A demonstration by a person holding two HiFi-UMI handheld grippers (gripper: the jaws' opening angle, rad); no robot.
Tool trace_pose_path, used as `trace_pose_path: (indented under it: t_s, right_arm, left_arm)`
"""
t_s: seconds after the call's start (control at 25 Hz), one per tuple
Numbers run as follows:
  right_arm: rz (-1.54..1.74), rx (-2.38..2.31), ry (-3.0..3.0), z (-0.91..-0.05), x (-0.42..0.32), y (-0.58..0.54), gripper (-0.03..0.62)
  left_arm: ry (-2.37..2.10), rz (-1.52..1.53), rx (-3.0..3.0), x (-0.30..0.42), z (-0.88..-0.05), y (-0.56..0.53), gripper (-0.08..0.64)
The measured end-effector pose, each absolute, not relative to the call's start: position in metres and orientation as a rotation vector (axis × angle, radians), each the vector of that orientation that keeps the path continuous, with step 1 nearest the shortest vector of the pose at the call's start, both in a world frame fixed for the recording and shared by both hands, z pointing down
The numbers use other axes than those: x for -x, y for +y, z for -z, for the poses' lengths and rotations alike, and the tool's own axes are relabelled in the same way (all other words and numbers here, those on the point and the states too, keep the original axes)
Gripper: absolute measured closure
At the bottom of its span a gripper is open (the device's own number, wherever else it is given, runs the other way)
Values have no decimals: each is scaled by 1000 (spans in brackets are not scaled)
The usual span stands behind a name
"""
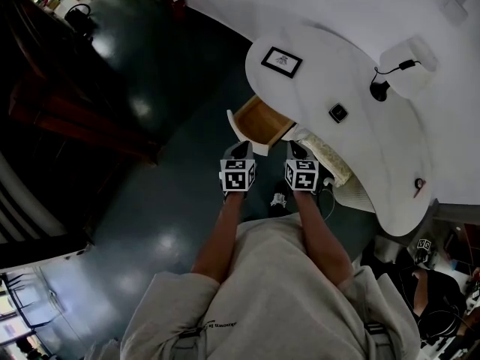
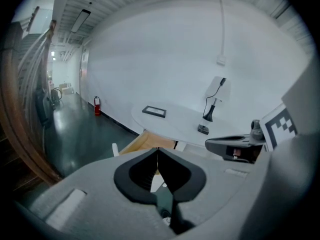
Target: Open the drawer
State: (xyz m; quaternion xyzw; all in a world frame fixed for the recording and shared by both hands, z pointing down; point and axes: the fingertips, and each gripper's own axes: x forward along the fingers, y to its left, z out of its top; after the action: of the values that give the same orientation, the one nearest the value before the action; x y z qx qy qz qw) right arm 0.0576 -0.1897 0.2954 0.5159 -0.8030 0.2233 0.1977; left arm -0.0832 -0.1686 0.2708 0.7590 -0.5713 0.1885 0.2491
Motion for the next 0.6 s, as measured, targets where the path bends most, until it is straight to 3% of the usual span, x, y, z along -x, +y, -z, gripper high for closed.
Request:
trace_pose_path:
  t_s: [0.6]
  right_arm:
    - [-656,-1413,-2223,-309,-64,-205,578]
  left_arm:
    - [-1569,-503,-2013,85,-283,-177,549]
